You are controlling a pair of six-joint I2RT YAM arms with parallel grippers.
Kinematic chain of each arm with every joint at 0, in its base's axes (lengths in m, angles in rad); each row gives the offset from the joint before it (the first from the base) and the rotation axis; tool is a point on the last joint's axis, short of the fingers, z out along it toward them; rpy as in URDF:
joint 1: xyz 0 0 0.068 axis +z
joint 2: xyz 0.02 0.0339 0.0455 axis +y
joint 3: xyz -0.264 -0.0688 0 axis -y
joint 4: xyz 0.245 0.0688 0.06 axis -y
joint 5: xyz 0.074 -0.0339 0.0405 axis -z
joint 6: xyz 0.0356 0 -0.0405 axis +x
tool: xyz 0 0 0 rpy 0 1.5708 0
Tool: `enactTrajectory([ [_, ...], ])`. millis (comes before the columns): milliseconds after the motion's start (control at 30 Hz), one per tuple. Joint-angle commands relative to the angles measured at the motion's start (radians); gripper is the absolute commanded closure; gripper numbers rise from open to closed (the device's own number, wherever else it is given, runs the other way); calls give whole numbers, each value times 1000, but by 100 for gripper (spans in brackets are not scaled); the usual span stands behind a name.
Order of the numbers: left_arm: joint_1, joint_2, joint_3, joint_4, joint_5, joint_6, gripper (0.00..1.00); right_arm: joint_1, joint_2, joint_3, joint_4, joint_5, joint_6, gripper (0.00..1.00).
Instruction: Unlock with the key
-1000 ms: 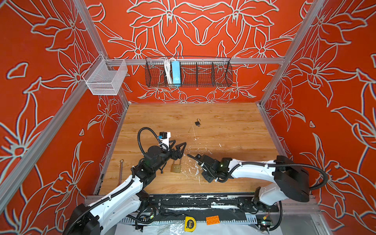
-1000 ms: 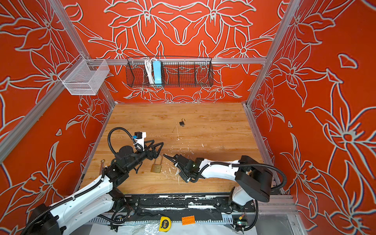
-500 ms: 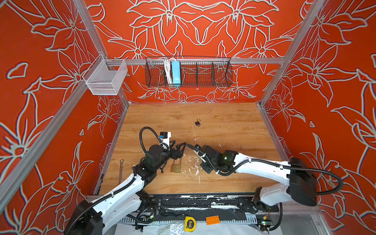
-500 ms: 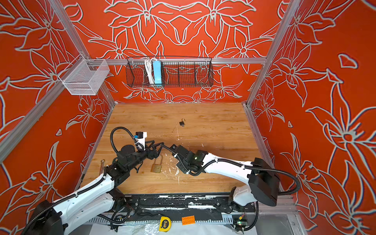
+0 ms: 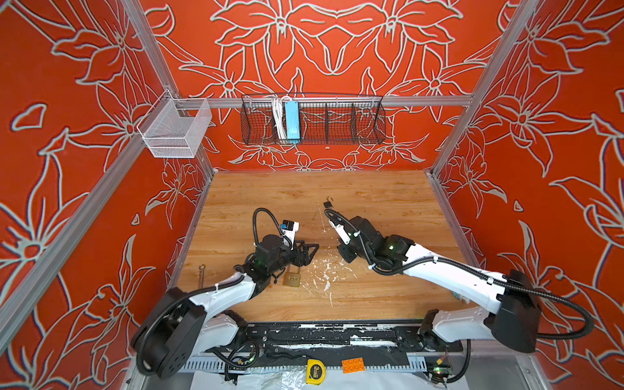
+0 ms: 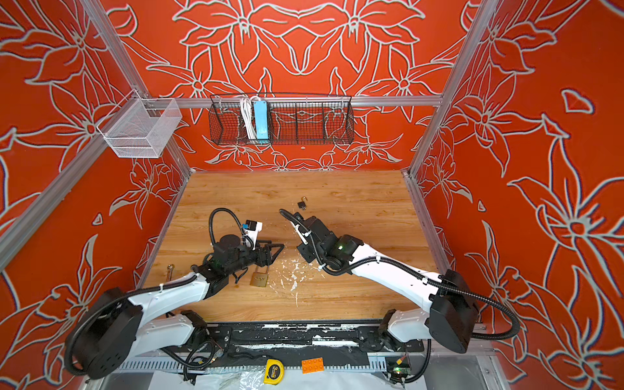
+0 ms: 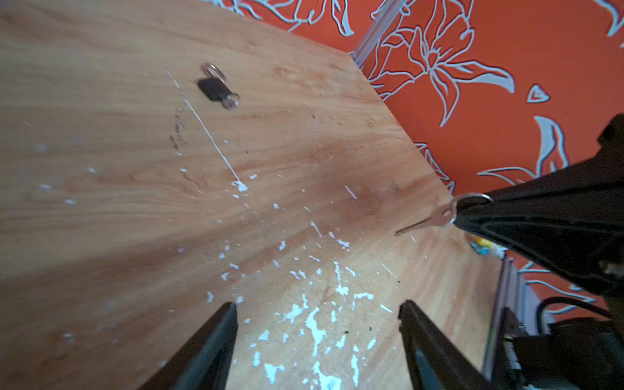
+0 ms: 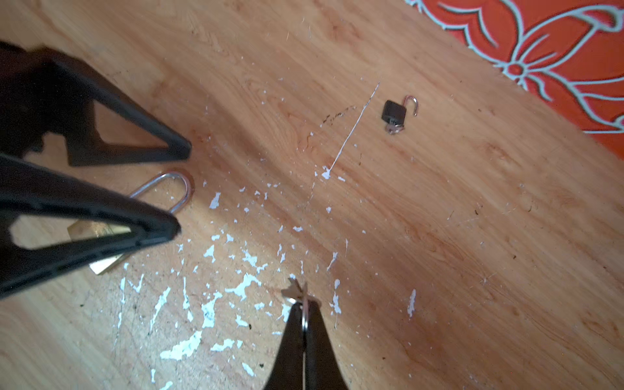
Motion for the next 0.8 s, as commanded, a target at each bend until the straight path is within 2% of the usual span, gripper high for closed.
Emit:
enactTrajectory([
  [0,6,86,84,74,145,-161,24,-1,-40,-98,166,53,-13,100],
  [33,6,113,95,85,147,-239,23,-3,-52,-132,210,65,-12,100],
  [133,6,157,110,85,59,-495,22,-4,-69,-167,248,58,0,100],
  [300,5,181,85,72,19,-752,21,-4,-79,-215,324,72,-7,100],
  [333,6,192,77,77,28,-847,23,-4,-78,-233,355,67,-13,100],
  [433,-33,243,12,327,7,-1079,26,-4,-78,-238,367,58,-10,100],
  [467,-48,250,12,344,-7,-1134,26,-4,-79,-237,364,55,-10,100],
  [567,-106,269,53,267,-43,-1260,22,-4,-90,-245,372,50,-12,100],
  [767,-231,349,78,397,-179,-1415,22,-4,-130,-271,387,11,-3,100],
])
